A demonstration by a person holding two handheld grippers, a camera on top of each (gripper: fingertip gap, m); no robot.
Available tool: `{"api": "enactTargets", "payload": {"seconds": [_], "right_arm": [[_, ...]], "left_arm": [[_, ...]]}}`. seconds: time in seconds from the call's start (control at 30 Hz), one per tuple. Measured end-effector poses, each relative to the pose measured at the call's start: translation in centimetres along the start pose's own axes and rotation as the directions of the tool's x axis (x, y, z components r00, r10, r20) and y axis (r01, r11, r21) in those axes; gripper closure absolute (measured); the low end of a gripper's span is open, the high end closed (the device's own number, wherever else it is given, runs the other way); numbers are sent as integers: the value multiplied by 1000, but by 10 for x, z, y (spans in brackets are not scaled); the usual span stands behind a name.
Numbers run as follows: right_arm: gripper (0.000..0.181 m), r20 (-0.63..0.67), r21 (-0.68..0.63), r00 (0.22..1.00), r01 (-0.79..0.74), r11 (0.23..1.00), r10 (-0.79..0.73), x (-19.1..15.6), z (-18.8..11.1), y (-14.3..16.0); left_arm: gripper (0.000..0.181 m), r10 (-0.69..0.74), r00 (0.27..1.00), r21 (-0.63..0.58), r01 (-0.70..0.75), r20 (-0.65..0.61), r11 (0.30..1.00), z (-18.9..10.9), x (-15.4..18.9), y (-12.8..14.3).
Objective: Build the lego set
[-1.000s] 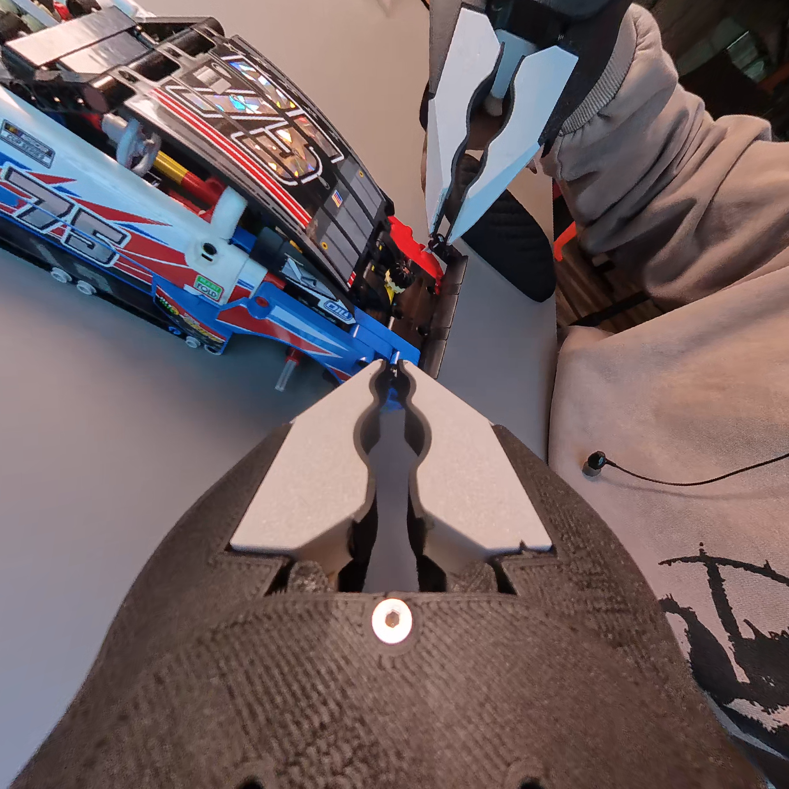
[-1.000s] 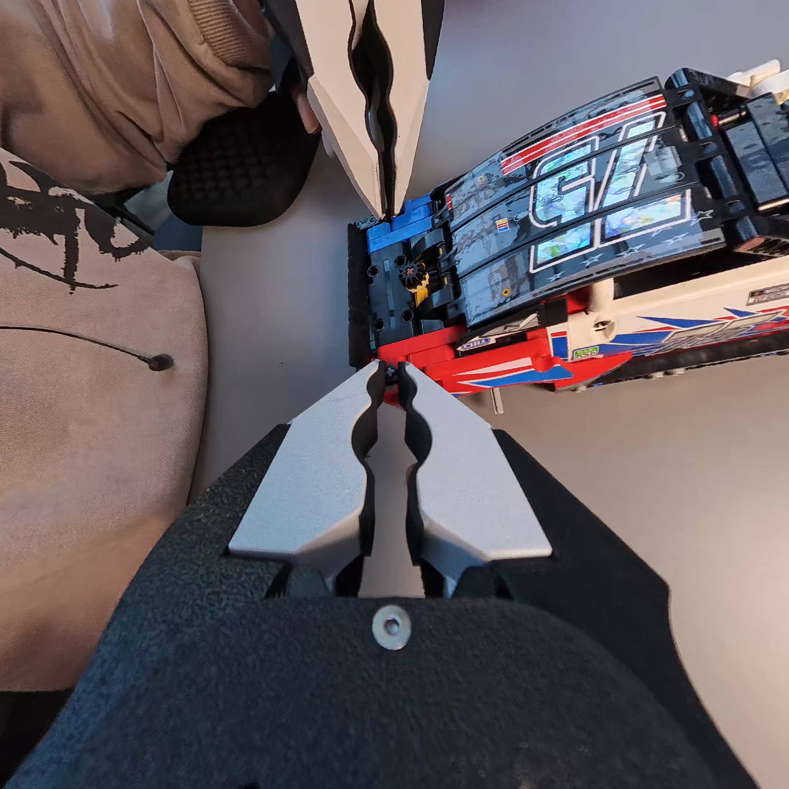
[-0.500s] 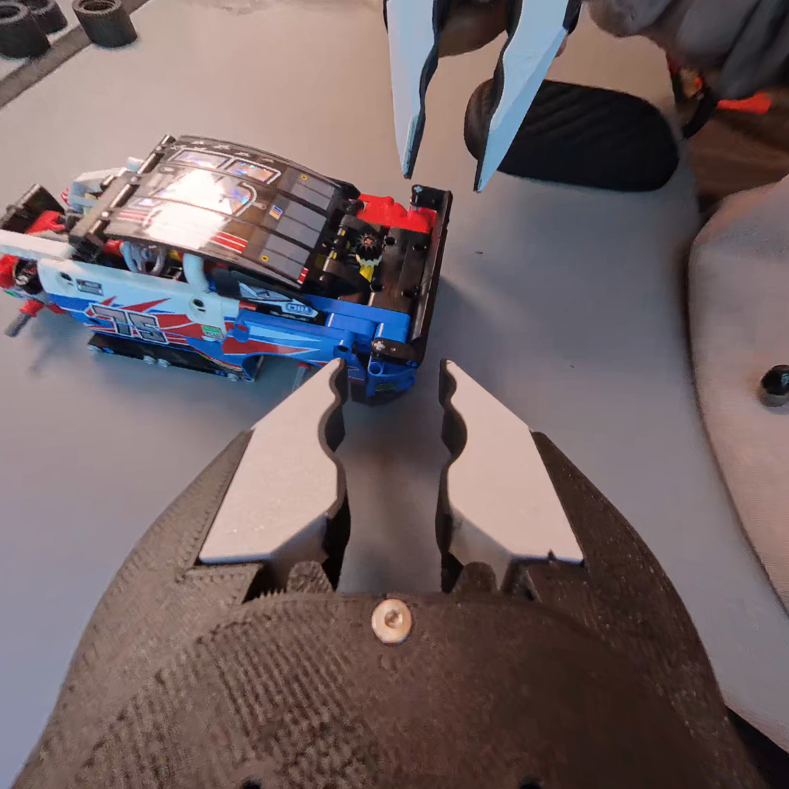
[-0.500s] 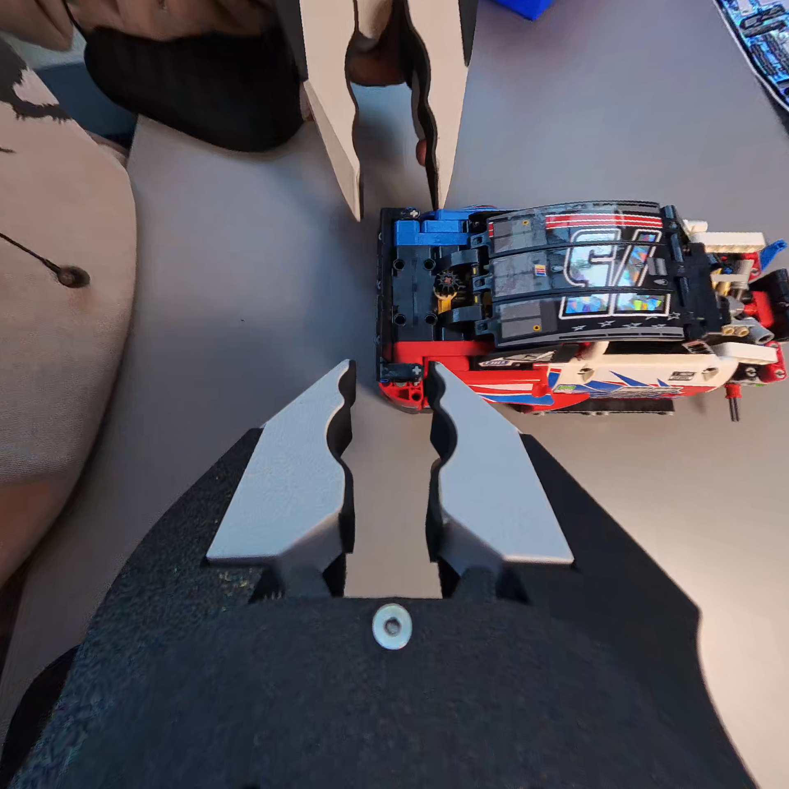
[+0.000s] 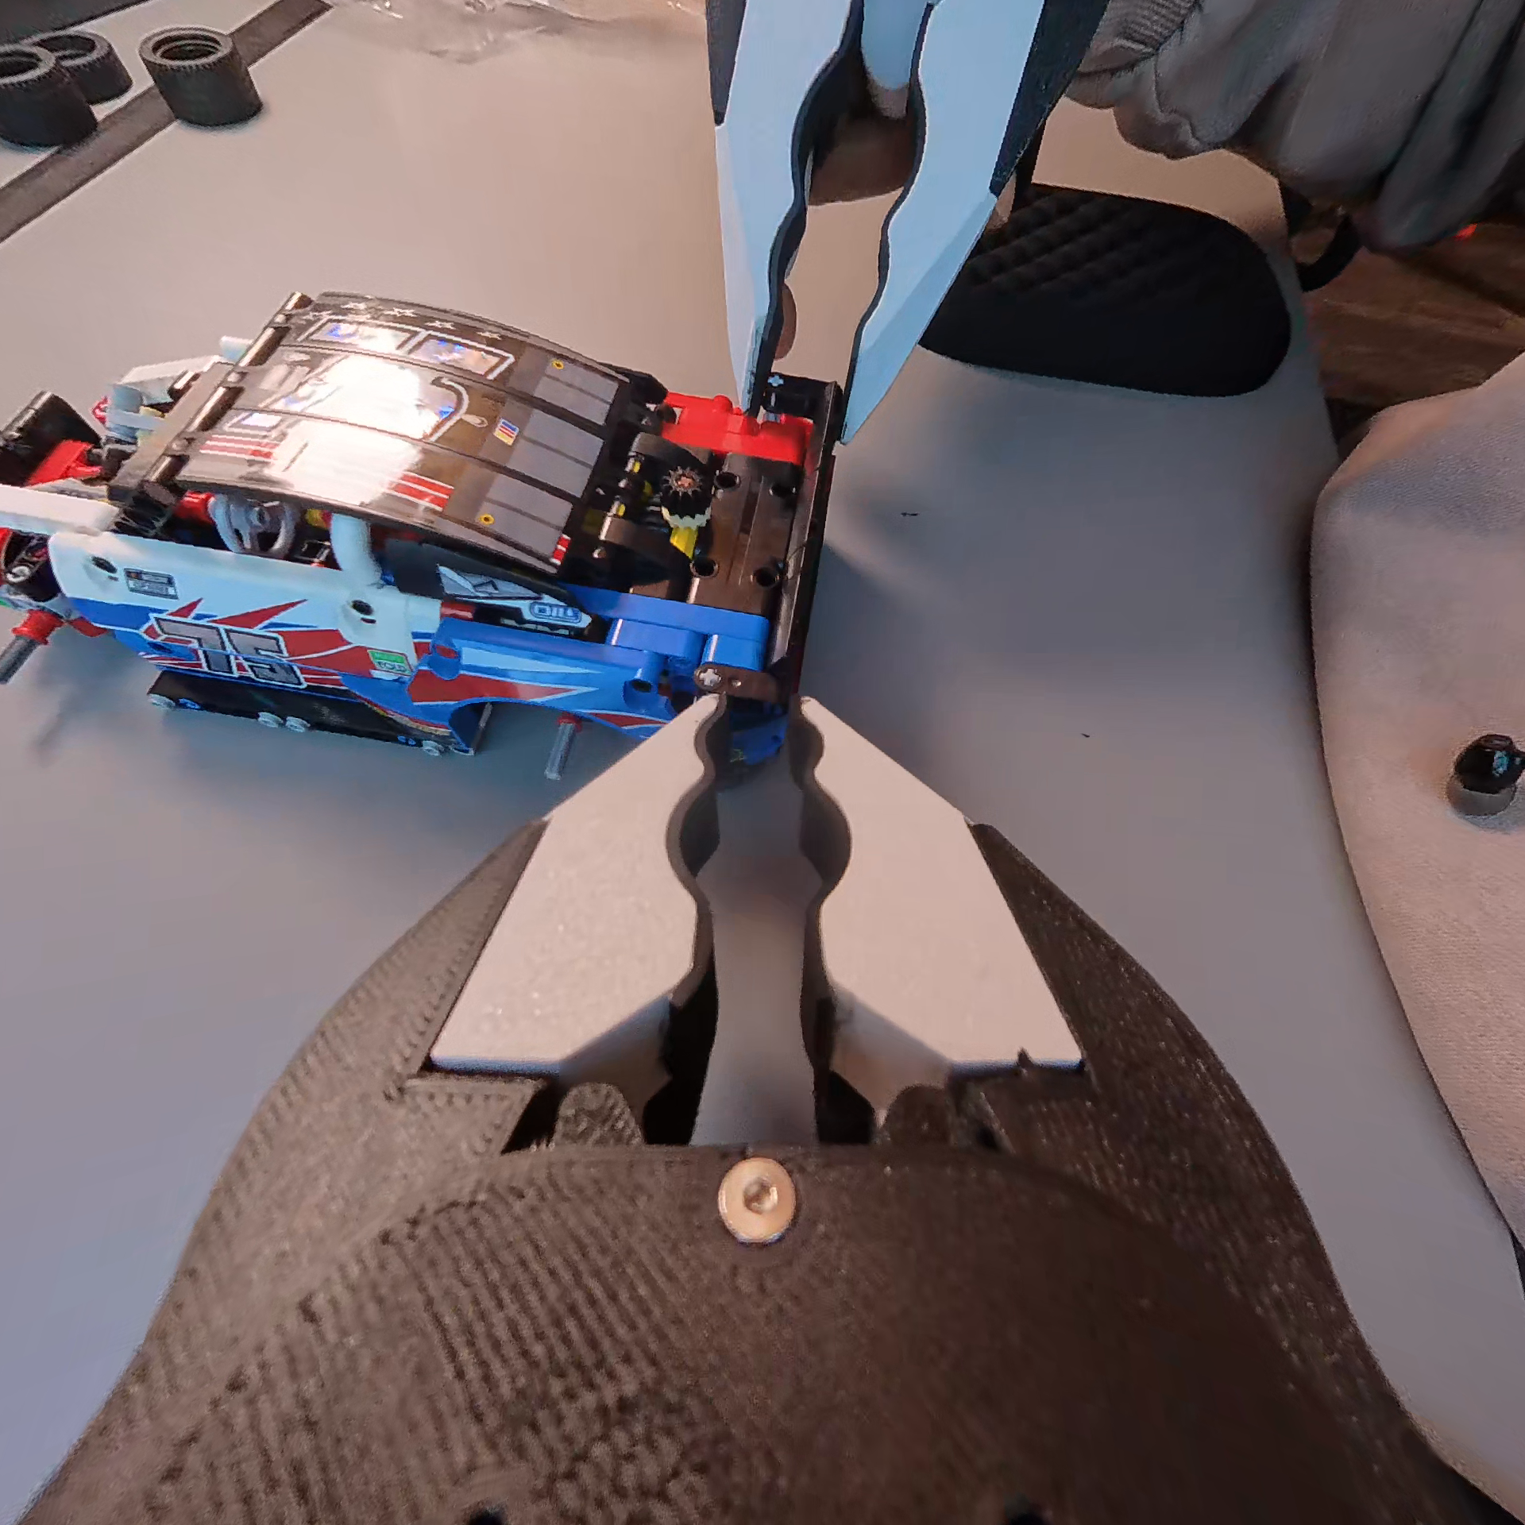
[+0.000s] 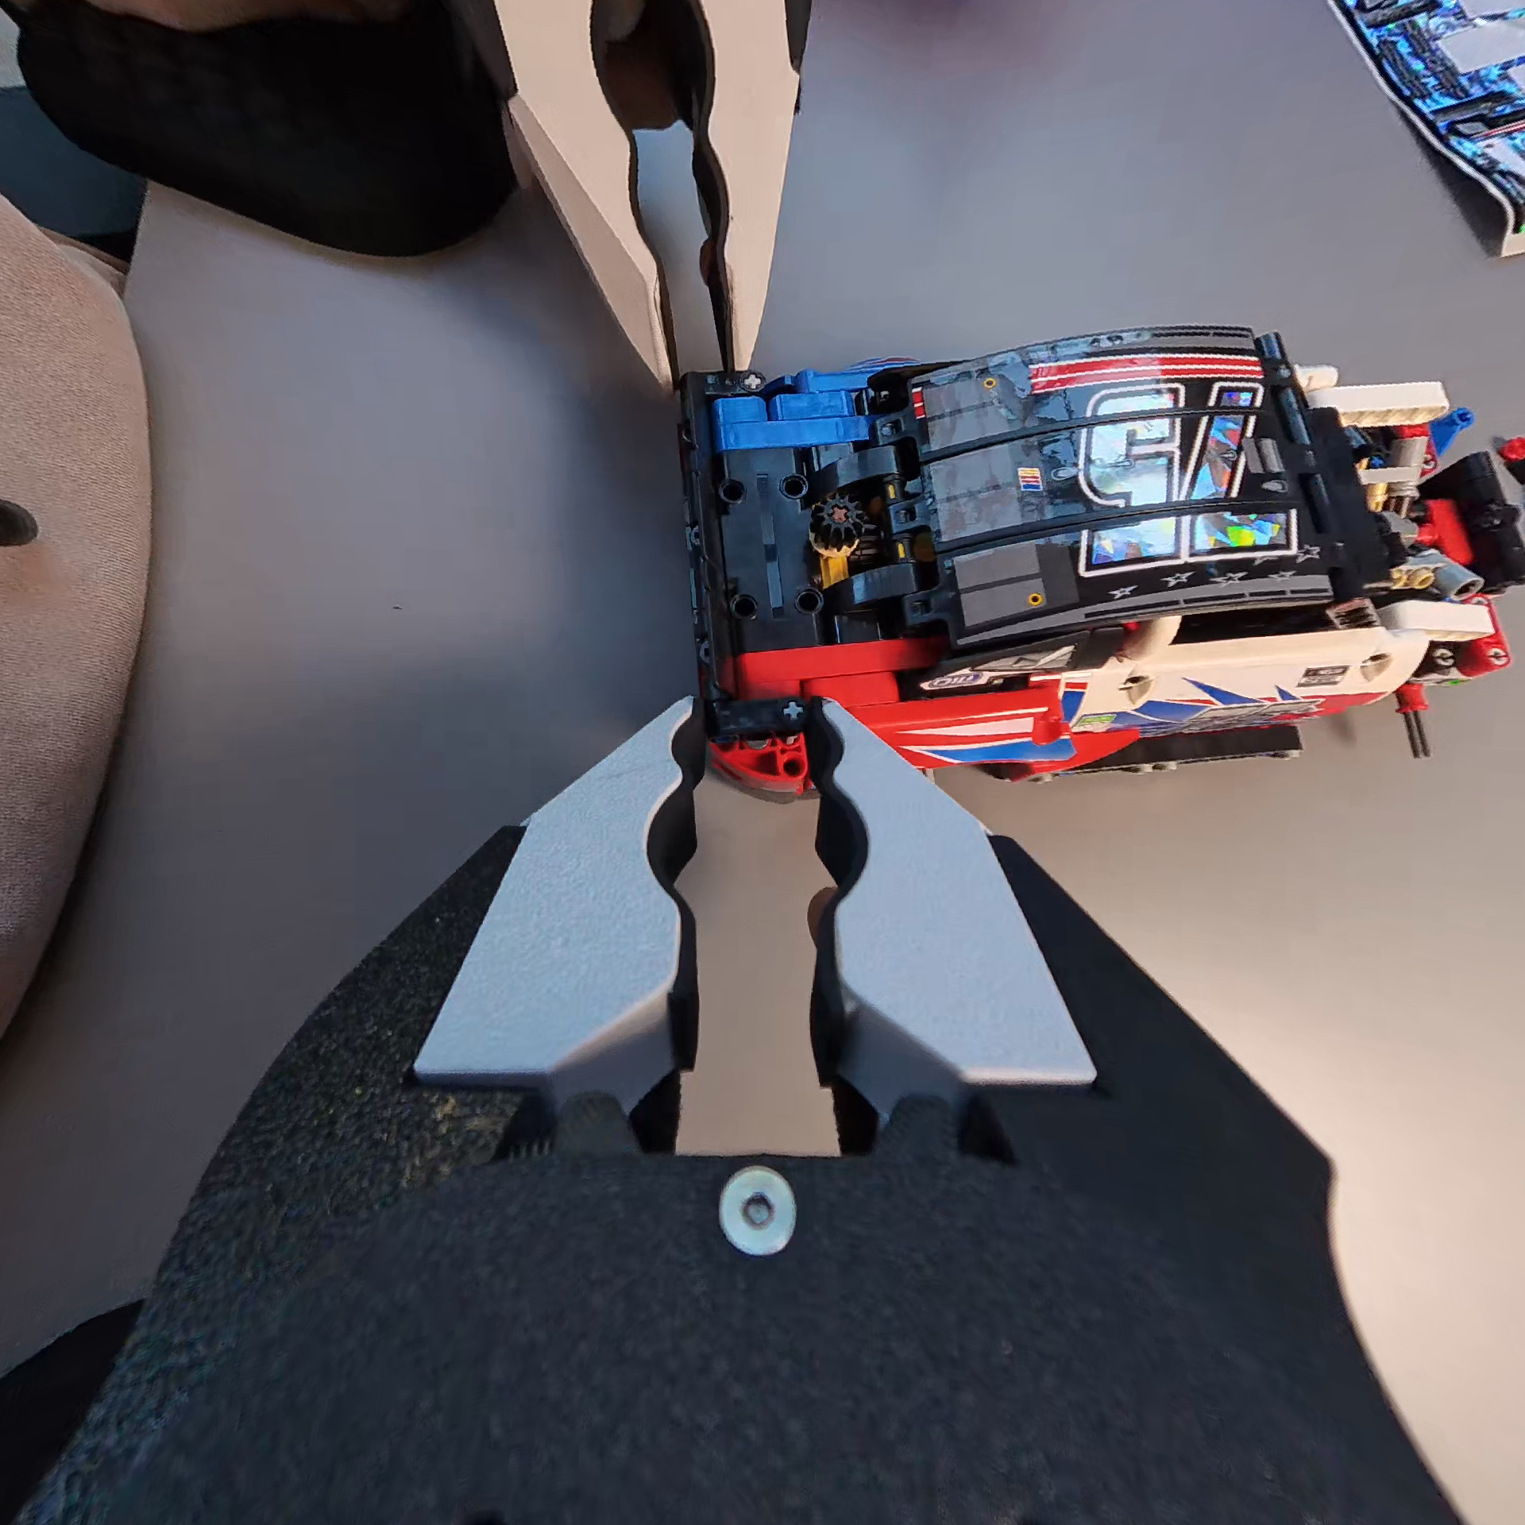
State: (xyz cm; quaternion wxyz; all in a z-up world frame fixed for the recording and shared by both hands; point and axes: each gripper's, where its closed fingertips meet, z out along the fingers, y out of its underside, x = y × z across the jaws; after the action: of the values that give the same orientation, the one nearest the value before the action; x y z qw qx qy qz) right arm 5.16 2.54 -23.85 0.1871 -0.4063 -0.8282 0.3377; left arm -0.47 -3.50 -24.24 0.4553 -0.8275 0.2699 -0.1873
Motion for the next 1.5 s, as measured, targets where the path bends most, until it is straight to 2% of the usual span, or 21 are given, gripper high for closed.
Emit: {"api": "enactTargets", "payload": {"seconds": [0.27, 0.43, 0.5, 0.57, 0.63, 0.7, 0.77, 0.93, 1.07, 1.27, 1.5], "right_arm": [[159, 4, 41, 999, -37, 998, 37, 0, 0, -1], [156, -3, 65, 999, -43, 997, 43, 1, -9, -5], [153, 1, 59, 999, -45, 997, 45, -1, -11, -3], [152, -15, 38, 999, -28, 999, 29, -2, -6, 2], [154, -42, 36, 999, -6, 999, 7, -2, 1, 3], [160, -73, 41, 997, -5, 999, 8, 2, 3, 2], [160, -47, 47, 997, -64, 997, 66, 2, 2, 2], [160, 56, 61, 968, -247, 967, 244, 9, -4, -6], [160, 174, 92, 915, -384, 919, 365, 19, -19, -25], [160, 249, 119, 864, -475, 872, 437, 39, -43, -52], [160, 261, 141, 847, -507, 850, 463, 47, -46, -56]], "left_arm": [[171, -56, 998, 35, 57, -18, 998, 0, -1, -1], [164, -82, 997, 63, 82, -3, 995, -8, -5, -3], [148, -79, 997, 70, 80, -18, 994, -9, -3, -2], [140, -53, 999, 53, 52, 13, 997, -4, -4, 2], [141, 1, 997, 26, -3, 74, 1000, 1, -8, 4], [150, 32, 993, 14, -34, 115, 999, 2, -13, 2], [162, 4, 998, 21, -6, 63, 1000, 1, -9, -3], [164, -120, 993, 16, 120, 12, 993, -3, -17, -13], [165, -266, 960, 70, 272, -82, 960, -15, -25, -35], [165, -336, 934, 126, 350, -121, 928, -32, -42, -68], [165, -352, 929, 135, 365, -114, 921, -34, -48, -73]]}}
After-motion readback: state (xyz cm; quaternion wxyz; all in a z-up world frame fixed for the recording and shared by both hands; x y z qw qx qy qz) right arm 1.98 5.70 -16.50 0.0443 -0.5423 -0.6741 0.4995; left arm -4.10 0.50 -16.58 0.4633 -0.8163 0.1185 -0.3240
